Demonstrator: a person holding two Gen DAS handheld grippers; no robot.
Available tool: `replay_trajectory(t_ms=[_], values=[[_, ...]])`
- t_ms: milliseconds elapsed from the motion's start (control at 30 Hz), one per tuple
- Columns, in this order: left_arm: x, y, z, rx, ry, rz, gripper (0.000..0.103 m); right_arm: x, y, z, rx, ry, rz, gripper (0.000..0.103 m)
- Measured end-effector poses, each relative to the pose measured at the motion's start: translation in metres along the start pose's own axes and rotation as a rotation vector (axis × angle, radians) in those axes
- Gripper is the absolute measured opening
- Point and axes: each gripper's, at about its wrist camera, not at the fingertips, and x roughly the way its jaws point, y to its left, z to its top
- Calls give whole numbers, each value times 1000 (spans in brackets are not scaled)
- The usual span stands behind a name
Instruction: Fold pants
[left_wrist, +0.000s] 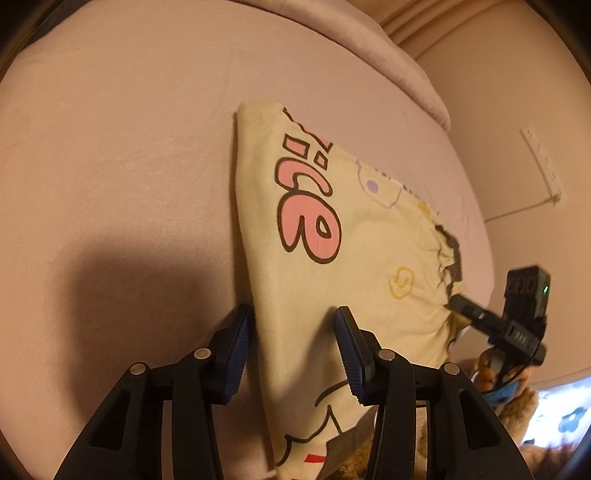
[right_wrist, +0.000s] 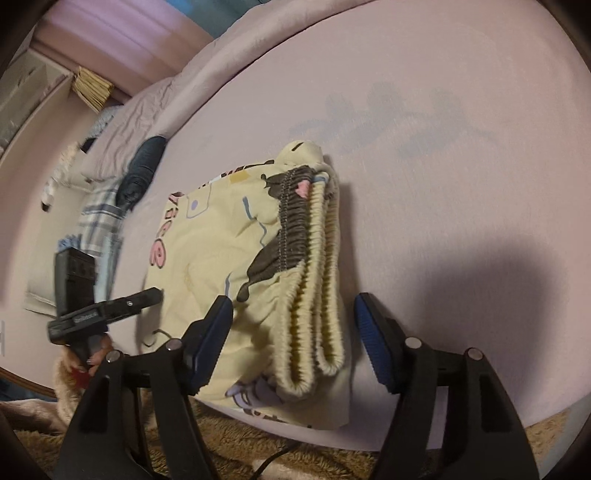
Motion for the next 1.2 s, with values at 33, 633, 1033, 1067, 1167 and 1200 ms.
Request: replay_trajectory(t_ms=[33,633,1033,1067,1167,1200], values=[[1,-3,0,14,1,8,47,2,-2,2,6,5,14,69],[20,-32,3,75,-50,-14,25,35,17,20,-11,10,198,70],[-10,-59,2,114,-107,30,14,11,24,16,-14,-64,94,17],[-13,-63,2,127,-111,38,14,5,33,16,-44,-80,76,17],[-21,-72,2,144,-124,58,14,-6,48,20,-82,-121,62,17],[-24,-75,3,150,-133,61,14,-9,52,22,-89,-135,66,17]])
